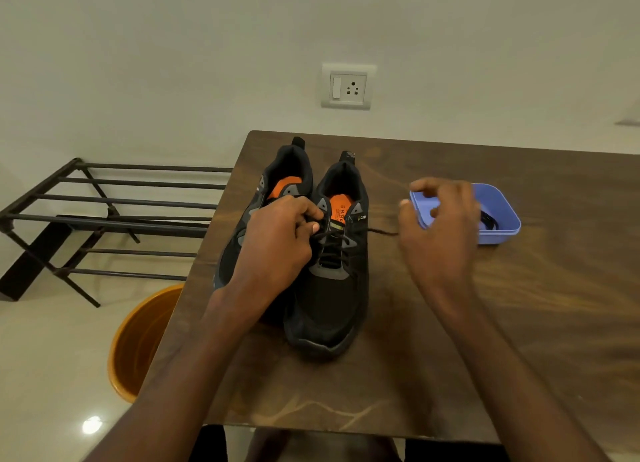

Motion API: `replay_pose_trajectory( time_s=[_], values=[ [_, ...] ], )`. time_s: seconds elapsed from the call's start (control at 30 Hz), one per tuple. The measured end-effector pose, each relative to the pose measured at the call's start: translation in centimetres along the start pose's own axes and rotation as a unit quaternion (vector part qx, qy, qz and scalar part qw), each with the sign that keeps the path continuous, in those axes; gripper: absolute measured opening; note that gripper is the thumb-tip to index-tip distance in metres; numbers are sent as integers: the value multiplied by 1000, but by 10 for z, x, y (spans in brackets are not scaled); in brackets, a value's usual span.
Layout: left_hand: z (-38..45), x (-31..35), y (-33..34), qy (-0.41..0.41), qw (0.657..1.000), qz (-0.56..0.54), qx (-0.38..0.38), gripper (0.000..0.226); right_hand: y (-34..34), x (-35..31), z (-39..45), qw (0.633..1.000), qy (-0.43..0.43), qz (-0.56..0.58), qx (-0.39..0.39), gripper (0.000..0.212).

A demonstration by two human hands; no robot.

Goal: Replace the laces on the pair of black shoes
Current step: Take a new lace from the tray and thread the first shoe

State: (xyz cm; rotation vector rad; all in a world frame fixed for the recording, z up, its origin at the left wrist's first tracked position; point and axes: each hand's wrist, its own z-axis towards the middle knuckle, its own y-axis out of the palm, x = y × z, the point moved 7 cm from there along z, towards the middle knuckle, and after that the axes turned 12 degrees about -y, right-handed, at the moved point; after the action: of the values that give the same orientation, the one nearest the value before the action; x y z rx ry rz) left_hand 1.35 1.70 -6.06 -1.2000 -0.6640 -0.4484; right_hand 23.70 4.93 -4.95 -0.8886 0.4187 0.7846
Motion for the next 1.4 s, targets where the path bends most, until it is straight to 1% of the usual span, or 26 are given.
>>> replay_pose_trajectory(
  time_s=[0.07, 0.1, 0.23, 0.27, 0.3, 0.37, 0.4, 0.43, 0.47, 0.5, 0.53, 0.6, 0.67, 0.7, 0.77, 0.83, 0.93, 0.97, 1.03, 1.1, 1.17, 1.23, 1.27, 1.3, 1.33, 1.4],
  values=[
    [0, 0, 0, 3, 1000, 1, -2, 19, 28, -14, -5, 989, -31, -49, -134, 19],
    [0, -1, 0, 2, 1000, 1, -3, 19, 38, -19, -9, 982, -33, -53, -179, 22],
    [0, -2, -1, -4, 1000, -7, -3, 19, 46, -13, -18, 974, 24, 33, -222, 12],
    [0, -2, -2, -5, 1000, -5, -4, 19, 44, -11, -16, 976, 29, 39, -211, 10],
    [1, -2, -2, -4, 1000, -3, -6, 19, 37, -7, -12, 983, 39, 47, -175, 9],
    [1, -2, -1, 1, 1000, -2, -9, 20, 10, 4, -1, 992, 86, 92, -20, 7],
    [2, -2, -1, 3, 1000, 0, -8, 20, -6, 10, 1, 986, 112, 107, 65, 7],
    [1, -3, -1, 3, 1000, 2, -7, 20, -20, 13, 2, 982, 114, 89, 124, 5],
    [2, -4, -1, 1, 1000, 2, -7, 20, -29, 12, 1, 984, 89, 35, 148, 4],
    [2, -5, -1, -2, 1000, 1, -6, 19, -32, 7, 0, 989, 51, -31, 138, 11],
    [3, -5, -1, -4, 1000, -1, -6, 19, -27, 0, 0, 991, 7, -82, 103, 19],
    [3, -4, -1, -5, 1000, -1, -7, 19, -3, -15, -2, 992, -42, -120, -15, 28],
    [3, -4, 0, -3, 1000, -1, -10, 19, 27, -23, -9, 977, -55, -141, -151, 33],
    [3, -4, 0, -3, 1000, -1, -12, 20, 37, -23, -13, 971, -50, -135, -192, 30],
    [3, -5, 0, -5, 1000, -3, -14, 20, 45, -19, -18, 976, -28, -71, -204, 11],
    [3, -6, 1, -6, 1000, -5, -15, 20, 37, -10, -15, 989, 16, -4, -147, 16],
    [4, -8, 0, -7, 1000, -3, -12, 20, -7, 9, -2, 992, 92, 62, 67, 8],
    [4, -8, 0, -7, 1000, -4, -12, 20, -21, 13, 0, 987, 96, 52, 120, 7],
    [4, -7, -1, -7, 1000, -5, -14, 20, -35, 13, -1, 987, 62, -20, 149, 6],
    [4, -6, -1, -4, 1000, -7, -13, 20, -23, 1, -2, 994, -3, -80, 81, 20],
    [4, -5, -1, -2, 1000, -8, -13, 20, 4, -17, -5, 991, -55, -114, -40, 26],
    [3, -6, 0, -4, 1000, -7, -15, 20, 32, -27, -13, 978, -76, -123, -148, 25],
    [3, -6, 0, -6, 1000, -5, -15, 20, 40, -27, -16, 976, -71, -112, -175, 18],
    [3, -6, 0, -7, 1000, -4, -15, 20, 45, -23, -18, 977, -56, -86, -186, 10],
    [2, -6, -1, -7, 1000, -4, -14, 21, 45, -18, -19, 981, -38, -66, -178, 13],
    [3, -6, -1, -7, 1000, -8, -16, 21, 29, -2, -12, 995, 22, -14, -94, 13]
  ],
)
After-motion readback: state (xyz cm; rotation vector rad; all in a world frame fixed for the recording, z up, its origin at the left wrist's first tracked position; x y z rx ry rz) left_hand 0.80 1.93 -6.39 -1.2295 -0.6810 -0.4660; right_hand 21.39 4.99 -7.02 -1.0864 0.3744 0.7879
